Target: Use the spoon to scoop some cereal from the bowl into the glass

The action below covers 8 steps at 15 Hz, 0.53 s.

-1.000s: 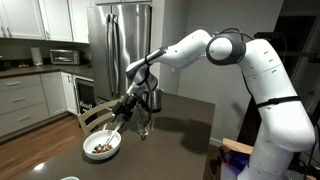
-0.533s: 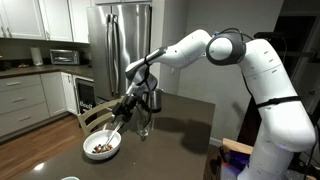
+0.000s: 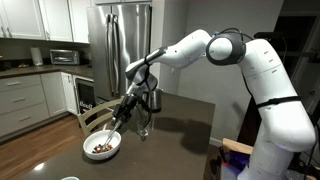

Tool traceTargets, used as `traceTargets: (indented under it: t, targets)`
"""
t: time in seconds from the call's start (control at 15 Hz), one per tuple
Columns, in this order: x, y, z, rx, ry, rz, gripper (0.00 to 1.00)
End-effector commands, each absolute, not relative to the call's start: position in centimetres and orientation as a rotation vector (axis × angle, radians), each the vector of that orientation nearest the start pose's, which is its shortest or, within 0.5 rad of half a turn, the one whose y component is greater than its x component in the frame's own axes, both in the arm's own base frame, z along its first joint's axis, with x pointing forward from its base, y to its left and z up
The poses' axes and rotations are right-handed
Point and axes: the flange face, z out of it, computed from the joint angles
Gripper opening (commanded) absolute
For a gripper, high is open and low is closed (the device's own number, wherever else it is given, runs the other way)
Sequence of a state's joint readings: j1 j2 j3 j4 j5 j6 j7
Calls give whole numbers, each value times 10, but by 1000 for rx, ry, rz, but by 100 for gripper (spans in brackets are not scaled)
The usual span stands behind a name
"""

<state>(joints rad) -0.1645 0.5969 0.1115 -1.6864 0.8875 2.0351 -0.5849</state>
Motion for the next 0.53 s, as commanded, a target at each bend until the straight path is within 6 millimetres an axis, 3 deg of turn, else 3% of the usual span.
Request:
traceTargets:
  t: [0.0,0.33,0.47]
  targets:
    - [667,2,260,-2309,17,-11,34]
    - [667,1,262,-2309,17,-13,2]
    - [667,2,265,-2307,11,-14,0]
